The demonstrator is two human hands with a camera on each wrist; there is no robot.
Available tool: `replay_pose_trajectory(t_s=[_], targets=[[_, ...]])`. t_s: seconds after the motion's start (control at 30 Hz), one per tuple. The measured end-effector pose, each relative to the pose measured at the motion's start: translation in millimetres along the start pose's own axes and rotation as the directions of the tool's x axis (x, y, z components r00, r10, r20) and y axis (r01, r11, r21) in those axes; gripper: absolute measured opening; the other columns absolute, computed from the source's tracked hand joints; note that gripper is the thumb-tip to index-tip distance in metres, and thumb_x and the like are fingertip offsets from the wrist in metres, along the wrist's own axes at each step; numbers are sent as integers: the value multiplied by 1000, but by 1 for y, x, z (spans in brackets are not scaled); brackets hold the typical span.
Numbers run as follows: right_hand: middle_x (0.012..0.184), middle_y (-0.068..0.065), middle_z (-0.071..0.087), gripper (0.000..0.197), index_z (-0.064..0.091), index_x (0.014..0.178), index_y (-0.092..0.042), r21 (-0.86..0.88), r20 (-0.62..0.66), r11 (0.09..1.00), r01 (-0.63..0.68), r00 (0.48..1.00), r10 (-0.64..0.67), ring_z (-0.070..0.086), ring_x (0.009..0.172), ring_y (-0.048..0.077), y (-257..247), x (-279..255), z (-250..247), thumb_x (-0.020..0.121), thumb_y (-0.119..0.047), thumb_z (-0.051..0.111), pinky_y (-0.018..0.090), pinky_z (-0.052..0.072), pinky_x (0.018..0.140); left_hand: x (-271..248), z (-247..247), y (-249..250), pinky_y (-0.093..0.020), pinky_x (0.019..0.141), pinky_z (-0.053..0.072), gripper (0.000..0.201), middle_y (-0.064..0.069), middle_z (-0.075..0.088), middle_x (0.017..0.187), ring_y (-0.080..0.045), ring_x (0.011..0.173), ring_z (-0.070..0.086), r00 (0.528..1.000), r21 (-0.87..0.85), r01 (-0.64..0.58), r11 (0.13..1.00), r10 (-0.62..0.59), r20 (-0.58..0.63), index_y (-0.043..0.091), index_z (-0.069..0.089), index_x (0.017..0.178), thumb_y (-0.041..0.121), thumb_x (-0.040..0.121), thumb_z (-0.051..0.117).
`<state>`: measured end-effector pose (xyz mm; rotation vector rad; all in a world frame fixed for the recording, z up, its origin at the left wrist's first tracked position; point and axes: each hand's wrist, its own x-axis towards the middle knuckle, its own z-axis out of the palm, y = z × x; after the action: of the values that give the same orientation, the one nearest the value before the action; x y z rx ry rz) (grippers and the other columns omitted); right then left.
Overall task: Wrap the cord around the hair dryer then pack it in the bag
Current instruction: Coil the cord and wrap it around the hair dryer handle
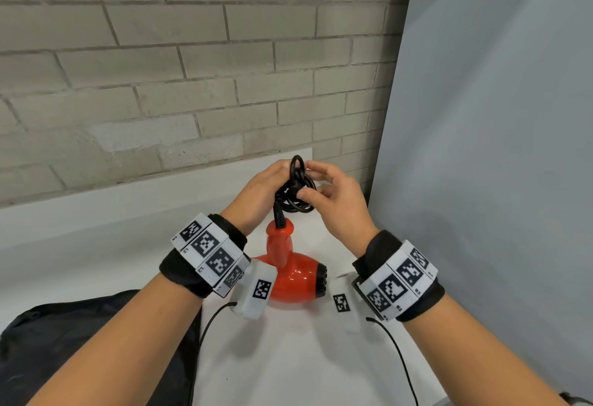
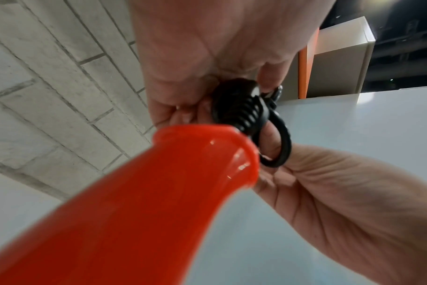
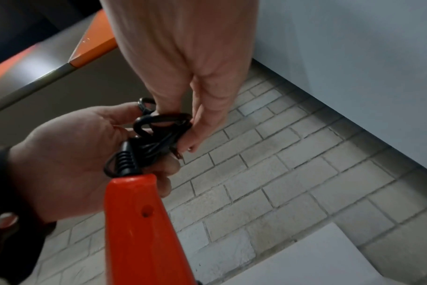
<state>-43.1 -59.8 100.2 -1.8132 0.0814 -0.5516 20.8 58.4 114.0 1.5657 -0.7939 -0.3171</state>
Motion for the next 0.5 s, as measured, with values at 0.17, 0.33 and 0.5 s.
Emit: replay_pose_trajectory(t_s=[0.17, 0.33, 0.5], targets=[[91, -17, 54, 46, 53, 119, -13, 9, -62, 1000, -5, 998, 5, 44, 62, 11, -3, 1, 2, 77, 1, 67, 28, 51, 74, -1, 2, 3, -20, 89, 43, 46, 6, 63, 104, -4, 100, 58, 1000, 30, -22, 999, 23, -17, 27, 57, 107, 53, 84, 26], [104, -5, 56, 46, 53, 120, -11, 38, -71, 999, -15, 997, 17, 53, 62, 10, -1, 4, 2, 77, 1, 67, 21, 53, 70, 2, -4, 6, -15, 77, 50, 29, -2, 64, 97, -7, 86, 61, 999, -17, -11, 1000, 12, 41, 15, 58, 108, 33, 92, 43], [108, 17, 64, 22, 54, 112, 1, 114, 47, 977, -178, 984, 174, 62, 79, 15, 10, 4, 4, 91, -6, 52, 17, 54, 70, 4, -8, 10, -12, 79, 49, 26, 2, 62, 96, 1, 84, 61, 996, 12, -45, 999, 44, 78, 21, 54, 111, 24, 86, 49]])
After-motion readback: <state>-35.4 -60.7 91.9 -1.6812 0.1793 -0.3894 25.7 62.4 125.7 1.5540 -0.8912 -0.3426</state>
